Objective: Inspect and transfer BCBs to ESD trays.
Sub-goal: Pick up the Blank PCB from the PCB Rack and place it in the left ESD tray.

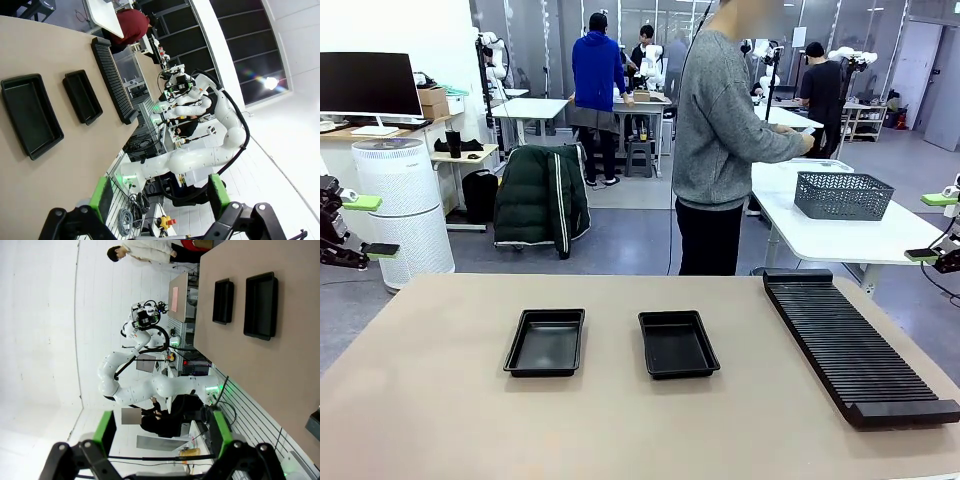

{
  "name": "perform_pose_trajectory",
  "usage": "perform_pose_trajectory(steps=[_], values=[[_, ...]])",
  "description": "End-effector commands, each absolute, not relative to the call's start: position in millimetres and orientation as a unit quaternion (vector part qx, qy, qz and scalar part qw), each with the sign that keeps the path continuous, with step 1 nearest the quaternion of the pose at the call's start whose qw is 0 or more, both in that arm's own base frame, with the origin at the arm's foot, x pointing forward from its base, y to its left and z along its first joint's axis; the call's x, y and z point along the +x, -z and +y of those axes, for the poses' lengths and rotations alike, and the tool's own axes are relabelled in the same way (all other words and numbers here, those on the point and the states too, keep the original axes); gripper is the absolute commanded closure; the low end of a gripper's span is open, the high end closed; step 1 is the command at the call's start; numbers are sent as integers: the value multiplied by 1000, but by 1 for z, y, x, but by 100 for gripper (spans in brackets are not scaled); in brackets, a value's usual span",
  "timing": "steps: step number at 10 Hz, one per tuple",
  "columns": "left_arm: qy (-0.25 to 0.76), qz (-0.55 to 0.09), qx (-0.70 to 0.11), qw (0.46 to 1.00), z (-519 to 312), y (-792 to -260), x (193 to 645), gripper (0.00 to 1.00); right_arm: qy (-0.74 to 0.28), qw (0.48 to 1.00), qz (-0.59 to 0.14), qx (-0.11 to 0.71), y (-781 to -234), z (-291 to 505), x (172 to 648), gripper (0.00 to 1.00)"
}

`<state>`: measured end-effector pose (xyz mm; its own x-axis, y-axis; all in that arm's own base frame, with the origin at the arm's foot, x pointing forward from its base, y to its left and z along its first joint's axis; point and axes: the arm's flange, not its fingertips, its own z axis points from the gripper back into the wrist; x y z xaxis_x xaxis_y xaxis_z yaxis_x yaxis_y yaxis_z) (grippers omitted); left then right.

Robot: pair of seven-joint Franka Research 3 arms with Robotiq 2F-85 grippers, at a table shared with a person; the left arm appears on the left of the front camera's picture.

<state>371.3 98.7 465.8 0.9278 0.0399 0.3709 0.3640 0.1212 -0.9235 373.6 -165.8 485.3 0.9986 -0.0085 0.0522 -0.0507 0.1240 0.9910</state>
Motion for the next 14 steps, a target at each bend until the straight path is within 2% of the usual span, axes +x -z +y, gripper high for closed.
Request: perform_pose_trajectory(steps=[1,14], values=[[109,-154,-657,730,98,-465,369,0,-16,749,-23,662,-487,-166,372,0],[109,-154,-657,730,98,-465,369,0,-16,749,-23,662,-487,-166,372,0]])
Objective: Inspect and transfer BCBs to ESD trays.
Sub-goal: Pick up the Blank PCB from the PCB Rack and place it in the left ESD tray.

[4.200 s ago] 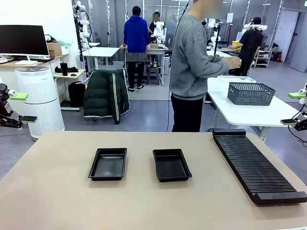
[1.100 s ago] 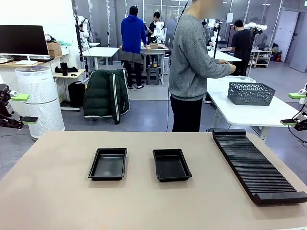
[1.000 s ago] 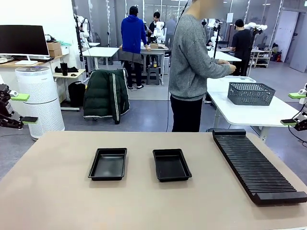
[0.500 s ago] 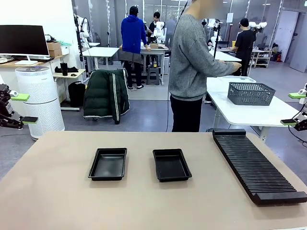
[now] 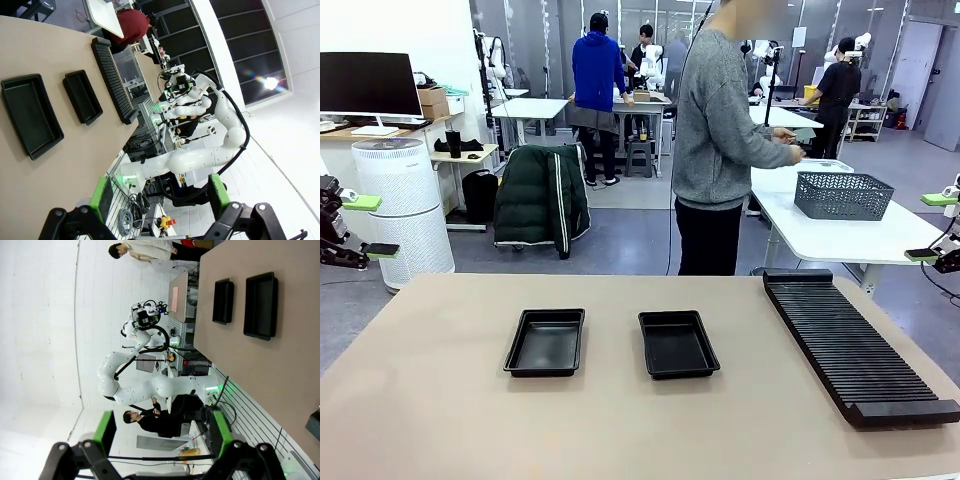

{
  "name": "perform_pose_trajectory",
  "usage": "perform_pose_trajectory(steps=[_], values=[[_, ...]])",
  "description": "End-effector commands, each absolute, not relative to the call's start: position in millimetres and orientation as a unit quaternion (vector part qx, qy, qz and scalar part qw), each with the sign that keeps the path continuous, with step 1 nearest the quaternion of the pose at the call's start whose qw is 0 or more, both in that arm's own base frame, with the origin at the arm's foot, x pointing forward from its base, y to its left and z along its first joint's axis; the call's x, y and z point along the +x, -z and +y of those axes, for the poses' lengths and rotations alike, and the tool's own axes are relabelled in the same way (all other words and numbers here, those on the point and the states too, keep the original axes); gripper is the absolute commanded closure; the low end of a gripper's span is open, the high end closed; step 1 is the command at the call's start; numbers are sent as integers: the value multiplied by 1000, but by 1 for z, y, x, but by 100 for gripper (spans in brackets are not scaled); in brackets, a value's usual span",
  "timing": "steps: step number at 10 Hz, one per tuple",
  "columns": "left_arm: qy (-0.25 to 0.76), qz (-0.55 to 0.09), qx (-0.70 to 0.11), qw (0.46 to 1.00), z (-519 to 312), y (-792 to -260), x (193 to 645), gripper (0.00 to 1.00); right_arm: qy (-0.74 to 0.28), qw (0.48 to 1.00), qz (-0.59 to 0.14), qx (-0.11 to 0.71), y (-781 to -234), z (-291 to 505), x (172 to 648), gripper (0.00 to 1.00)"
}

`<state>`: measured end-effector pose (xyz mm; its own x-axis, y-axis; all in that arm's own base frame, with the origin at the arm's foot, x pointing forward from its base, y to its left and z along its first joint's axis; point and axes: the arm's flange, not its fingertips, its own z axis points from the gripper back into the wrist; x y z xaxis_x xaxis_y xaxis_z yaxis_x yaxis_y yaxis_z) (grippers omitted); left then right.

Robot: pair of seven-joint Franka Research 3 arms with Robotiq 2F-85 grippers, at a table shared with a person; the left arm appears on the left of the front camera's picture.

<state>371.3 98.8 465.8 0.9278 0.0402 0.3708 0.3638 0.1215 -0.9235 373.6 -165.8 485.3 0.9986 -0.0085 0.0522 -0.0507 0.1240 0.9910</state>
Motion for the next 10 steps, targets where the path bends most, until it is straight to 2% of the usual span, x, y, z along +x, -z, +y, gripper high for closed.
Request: perform_pose_trajectory(steps=[1,10], values=[[109,-154,-657,730,98,-465,369,0,-16,749,-23,662,-487,-166,372,0],[109,-154,-657,730,98,-465,369,0,-16,749,-23,662,-487,-166,372,0]])
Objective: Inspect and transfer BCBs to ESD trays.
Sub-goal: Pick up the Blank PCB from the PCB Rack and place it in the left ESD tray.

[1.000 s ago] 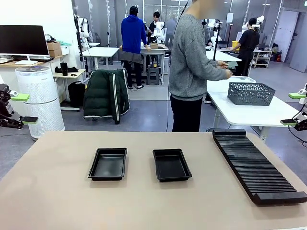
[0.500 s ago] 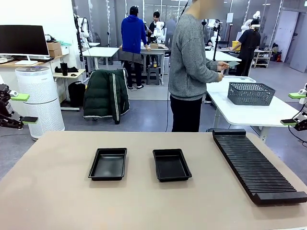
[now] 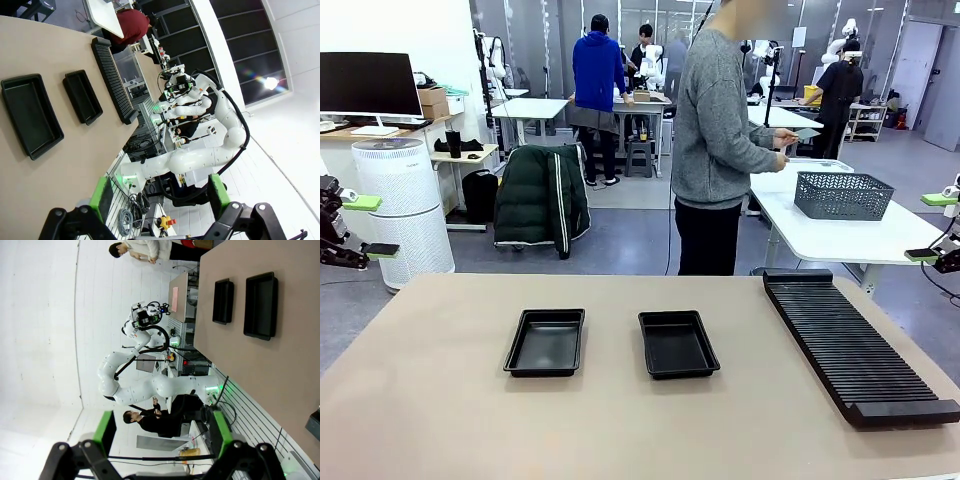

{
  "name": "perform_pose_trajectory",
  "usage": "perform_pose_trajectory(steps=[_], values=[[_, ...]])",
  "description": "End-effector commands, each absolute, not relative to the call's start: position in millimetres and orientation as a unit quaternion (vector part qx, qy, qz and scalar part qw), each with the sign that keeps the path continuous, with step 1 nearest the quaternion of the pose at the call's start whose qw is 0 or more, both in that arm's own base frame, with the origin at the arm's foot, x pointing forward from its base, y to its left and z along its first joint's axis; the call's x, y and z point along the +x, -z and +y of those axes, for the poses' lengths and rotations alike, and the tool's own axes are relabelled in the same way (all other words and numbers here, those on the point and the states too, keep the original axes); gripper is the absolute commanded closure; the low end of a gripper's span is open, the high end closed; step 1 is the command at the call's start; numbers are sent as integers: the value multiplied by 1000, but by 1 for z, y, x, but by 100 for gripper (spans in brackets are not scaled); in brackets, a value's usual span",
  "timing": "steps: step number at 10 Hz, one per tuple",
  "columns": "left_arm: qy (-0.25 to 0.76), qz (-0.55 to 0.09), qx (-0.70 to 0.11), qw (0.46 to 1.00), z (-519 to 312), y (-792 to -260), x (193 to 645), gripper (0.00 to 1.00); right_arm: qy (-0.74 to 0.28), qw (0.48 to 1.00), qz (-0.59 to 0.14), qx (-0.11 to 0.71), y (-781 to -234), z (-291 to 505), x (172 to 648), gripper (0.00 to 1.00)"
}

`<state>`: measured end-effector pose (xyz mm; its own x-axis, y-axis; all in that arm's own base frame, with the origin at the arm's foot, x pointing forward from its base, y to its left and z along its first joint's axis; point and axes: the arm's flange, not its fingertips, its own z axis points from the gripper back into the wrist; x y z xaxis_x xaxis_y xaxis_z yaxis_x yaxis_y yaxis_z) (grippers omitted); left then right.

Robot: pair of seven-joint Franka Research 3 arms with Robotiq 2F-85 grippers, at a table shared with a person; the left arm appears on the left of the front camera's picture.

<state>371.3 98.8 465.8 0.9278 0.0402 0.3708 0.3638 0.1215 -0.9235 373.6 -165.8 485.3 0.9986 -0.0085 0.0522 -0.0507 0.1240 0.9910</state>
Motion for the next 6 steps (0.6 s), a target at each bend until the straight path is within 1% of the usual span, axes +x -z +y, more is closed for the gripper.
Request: perform_pose_trajectory(steps=[1,6], values=[[109,-154,-657,730,98,-465,369,0,-16,749,-23,662,-487,-166,372,0],[109,-154,-657,730,98,-465,369,0,-16,749,-23,662,-487,-166,372,0]])
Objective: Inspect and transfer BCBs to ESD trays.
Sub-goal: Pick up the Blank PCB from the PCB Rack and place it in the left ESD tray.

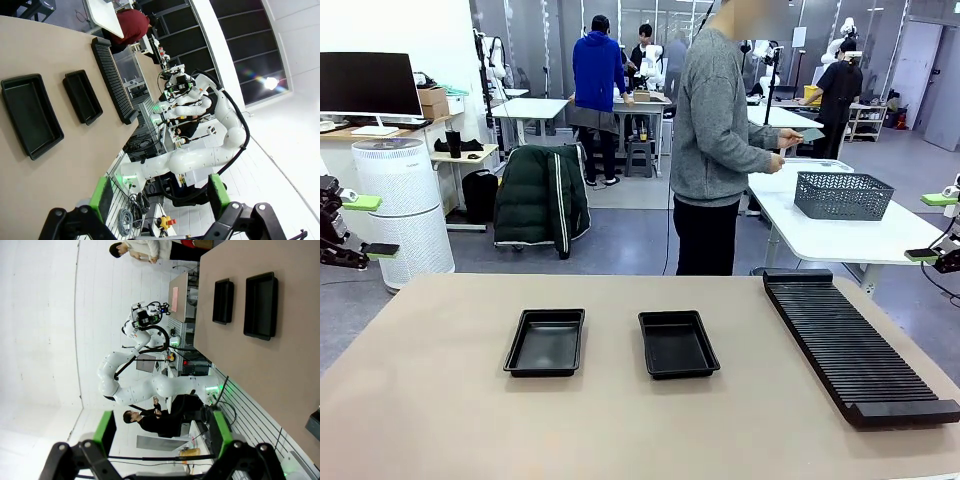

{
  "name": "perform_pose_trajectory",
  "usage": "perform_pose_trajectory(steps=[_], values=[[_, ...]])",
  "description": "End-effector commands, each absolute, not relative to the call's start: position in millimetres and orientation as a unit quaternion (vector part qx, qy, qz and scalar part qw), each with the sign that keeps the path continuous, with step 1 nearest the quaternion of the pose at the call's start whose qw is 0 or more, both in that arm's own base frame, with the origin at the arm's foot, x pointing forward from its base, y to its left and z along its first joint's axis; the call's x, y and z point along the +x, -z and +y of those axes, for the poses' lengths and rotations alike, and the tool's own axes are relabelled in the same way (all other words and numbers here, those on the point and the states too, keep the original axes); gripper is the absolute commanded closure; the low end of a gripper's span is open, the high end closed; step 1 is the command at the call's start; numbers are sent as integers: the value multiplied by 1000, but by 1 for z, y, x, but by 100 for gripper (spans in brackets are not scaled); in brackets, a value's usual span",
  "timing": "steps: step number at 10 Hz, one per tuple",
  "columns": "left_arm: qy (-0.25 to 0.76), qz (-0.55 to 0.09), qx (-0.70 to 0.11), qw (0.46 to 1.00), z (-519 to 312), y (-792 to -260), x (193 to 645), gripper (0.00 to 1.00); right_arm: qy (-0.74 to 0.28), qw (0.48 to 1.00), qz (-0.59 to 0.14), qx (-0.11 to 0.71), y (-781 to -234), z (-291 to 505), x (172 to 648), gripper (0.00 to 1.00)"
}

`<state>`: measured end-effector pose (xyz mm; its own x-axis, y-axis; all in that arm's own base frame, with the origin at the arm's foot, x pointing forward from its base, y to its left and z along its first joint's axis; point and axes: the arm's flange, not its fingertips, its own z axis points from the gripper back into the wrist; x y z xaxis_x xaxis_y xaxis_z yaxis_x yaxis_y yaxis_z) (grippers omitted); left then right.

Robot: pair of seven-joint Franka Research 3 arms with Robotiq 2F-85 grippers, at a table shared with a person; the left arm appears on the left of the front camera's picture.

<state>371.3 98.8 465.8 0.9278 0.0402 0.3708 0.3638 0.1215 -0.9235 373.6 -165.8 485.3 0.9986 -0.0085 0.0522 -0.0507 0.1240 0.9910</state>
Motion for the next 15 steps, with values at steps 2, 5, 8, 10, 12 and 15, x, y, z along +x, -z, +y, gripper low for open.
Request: perform_pose_trajectory(steps=[2,5,8,10,12,15], values=[[109,-154,-657,730,98,-465,369,0,-16,749,-23,662,-487,-166,372,0],[109,-154,-657,730,98,-465,369,0,-16,749,-23,662,-487,-166,372,0],[109,-154,-657,730,98,-465,369,0,-16,749,-23,662,-487,-166,372,0],[109,-154,-657,730,98,-465,369,0,-16,749,-23,662,-487,-166,372,0],[109,-154,-657,730,98,-465,369,0,-16,749,-23,662,-487,-166,372,0],[109,-154,-657,730,98,-465,369,0,-16,749,-23,662,-487,-166,372,0]])
